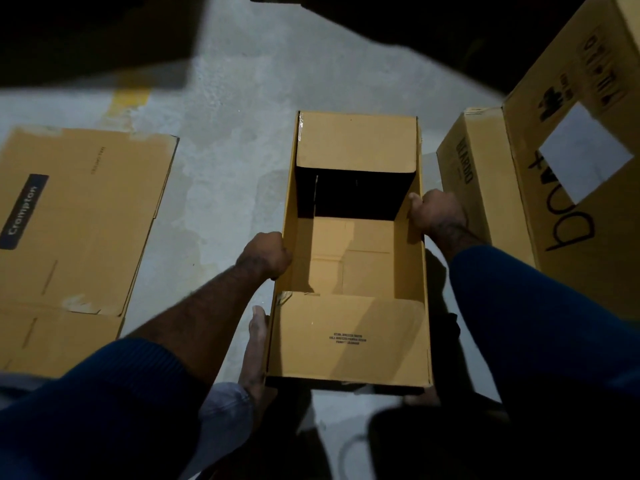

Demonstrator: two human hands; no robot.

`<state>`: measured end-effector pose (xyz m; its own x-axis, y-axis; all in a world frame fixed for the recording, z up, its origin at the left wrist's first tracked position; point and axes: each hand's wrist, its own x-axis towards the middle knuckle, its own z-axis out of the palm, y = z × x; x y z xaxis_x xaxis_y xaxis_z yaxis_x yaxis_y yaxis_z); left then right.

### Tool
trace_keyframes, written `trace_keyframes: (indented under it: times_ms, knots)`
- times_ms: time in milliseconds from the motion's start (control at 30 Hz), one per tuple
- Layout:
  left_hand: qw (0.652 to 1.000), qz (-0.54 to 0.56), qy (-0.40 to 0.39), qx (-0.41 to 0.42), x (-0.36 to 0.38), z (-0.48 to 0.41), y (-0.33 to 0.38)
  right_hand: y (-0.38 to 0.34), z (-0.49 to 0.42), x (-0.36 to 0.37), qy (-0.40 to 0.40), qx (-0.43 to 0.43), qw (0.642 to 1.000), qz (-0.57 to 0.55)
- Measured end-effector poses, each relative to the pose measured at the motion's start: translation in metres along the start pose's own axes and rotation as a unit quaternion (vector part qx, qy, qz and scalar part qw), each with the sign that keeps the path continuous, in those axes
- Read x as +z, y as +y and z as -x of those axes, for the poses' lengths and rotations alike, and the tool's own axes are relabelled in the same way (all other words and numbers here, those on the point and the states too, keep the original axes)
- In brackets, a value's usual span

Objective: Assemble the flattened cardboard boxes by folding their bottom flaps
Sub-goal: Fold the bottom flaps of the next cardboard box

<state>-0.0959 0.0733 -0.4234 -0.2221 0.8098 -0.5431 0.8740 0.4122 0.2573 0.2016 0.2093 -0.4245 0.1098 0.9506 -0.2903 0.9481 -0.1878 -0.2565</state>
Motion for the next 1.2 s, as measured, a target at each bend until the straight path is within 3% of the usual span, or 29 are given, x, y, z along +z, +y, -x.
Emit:
trace_keyframes:
  times_ms: [133,267,433,567,733,867,1000,1100,1200]
  knots:
    - [0.998,0.03,0.021,-0.048,0.004,0.02,-0.006,0.01,0.03,0.006,-0.058,0.037,0.996,-0.052]
    - [0.994,0.067,-0.031,-0.079,0.018,0.054,-0.01,0.022,0.086,0.018,-0.134,0.107,0.984,-0.055]
    - [0.959,0.232,-0.016,-0.16,0.034,0.104,-0.009,0.023,0.155,0.028,-0.158,0.225,0.951,-0.143]
    - [0.941,0.296,-0.049,-0.156,0.041,0.133,-0.013,0.027,0.186,0.025,-0.144,0.265,0.94,-0.161]
    - [0.956,0.254,-0.092,-0.117,0.034,0.136,-0.019,0.02,0.213,0.017,-0.092,0.212,0.964,-0.134]
    - [0.967,0.24,-0.009,-0.083,0.021,0.141,-0.008,0.0,0.23,0.0,-0.014,0.098,0.988,-0.12]
    - [0.978,0.205,0.005,-0.039,0.018,0.147,-0.007,-0.024,0.233,-0.006,-0.11,0.015,0.981,-0.158]
    - [0.981,0.194,0.0,-0.019,0.014,0.161,-0.008,-0.037,0.242,-0.012,-0.188,-0.024,0.977,-0.095]
    - [0.97,0.241,0.029,-0.03,0.005,0.172,-0.007,-0.049,0.25,-0.024,-0.175,-0.032,0.983,-0.036]
